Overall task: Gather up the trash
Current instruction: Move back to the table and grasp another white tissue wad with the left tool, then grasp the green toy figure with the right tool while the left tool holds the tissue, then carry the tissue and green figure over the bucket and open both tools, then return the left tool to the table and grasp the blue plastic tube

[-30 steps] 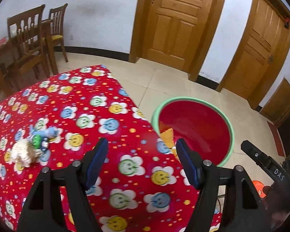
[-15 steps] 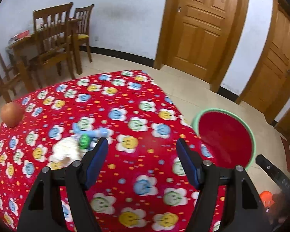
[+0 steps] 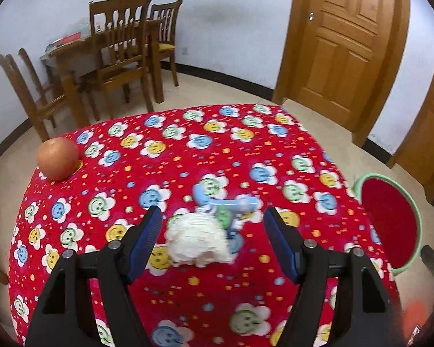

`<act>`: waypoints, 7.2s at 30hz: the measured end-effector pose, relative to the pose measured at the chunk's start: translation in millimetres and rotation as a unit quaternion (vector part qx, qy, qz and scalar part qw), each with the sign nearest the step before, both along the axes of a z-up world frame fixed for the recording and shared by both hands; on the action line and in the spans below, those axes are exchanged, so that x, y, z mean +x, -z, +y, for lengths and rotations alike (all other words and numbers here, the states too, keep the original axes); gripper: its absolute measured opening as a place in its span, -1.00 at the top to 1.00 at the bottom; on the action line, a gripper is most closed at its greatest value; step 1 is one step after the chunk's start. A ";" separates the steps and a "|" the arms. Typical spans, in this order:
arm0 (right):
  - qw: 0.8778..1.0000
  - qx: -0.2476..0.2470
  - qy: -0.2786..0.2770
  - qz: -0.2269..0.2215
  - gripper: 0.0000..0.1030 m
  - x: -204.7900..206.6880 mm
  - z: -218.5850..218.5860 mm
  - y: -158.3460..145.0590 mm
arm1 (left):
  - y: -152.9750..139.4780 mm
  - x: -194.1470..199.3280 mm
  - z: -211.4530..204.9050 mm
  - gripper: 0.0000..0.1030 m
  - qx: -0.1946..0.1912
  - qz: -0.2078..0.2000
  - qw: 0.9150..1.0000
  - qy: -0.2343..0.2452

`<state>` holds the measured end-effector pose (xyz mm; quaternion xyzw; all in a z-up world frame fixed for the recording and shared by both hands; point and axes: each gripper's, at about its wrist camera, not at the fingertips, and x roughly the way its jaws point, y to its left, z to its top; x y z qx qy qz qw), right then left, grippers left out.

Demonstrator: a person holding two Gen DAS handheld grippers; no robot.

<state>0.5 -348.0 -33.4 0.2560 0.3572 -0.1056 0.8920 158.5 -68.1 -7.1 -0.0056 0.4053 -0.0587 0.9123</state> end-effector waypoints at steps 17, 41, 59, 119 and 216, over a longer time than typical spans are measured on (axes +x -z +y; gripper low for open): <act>0.999 -0.018 -0.038 0.009 -0.22 22.1 36.5 -6.3 | 33.5 7.0 27.7 0.15 -0.042 0.046 0.998 0.002; 0.984 -0.034 -0.173 0.014 -0.22 91.2 162.1 -16.9 | 17.8 -6.2 117.1 0.28 -0.055 0.007 0.993 -0.106; 0.976 -0.055 -0.202 0.060 -0.22 156.1 250.4 19.4 | 27.6 -10.3 147.5 0.28 -0.074 0.004 0.987 -0.141; 0.993 -0.083 -0.080 -0.004 0.05 53.6 101.6 -32.2 | 26.1 -12.1 128.5 0.28 -0.076 0.000 0.991 -0.114; 0.994 0.037 0.096 -0.023 -0.15 -35.7 -91.7 12.4 | 12.7 -17.6 -158.6 -0.18 -0.040 0.052 0.985 0.160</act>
